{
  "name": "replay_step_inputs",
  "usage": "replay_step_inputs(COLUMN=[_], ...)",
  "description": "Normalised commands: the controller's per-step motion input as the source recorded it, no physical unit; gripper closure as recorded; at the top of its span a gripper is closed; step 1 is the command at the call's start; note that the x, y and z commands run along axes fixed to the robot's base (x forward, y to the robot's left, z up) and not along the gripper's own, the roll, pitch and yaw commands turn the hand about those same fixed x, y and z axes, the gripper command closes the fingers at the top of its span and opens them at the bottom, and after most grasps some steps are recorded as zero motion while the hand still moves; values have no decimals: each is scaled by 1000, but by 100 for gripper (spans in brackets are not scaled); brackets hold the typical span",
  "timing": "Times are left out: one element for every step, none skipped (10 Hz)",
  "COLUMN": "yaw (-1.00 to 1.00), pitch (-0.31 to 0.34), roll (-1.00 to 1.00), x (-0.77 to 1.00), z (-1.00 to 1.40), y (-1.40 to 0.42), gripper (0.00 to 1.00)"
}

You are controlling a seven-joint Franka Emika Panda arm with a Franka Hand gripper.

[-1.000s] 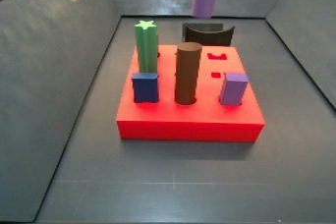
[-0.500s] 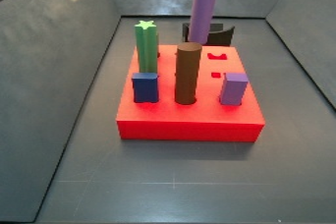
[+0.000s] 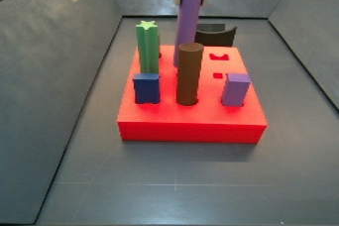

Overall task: Pick up the round object. Move up. Move to above the board. Insert the round object.
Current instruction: Insert the round object.

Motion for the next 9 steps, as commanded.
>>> replay_step_inputs(yaw=[-20,-11,-29,0,0,0,0,-14,-26], pitch=[0,4,59,30,23,4,0,4,6], roll=[0,4,20,40,54,57,81,107,117], x=[191,217,194,54,91,57,0,0,-3], z=[-151,-11,0,0,0,0,-31,-14,0], y=[-177,-57,0,0,0,0,-6,-126,-114], gripper=[100,100,100,100,100,100,100,100,100])
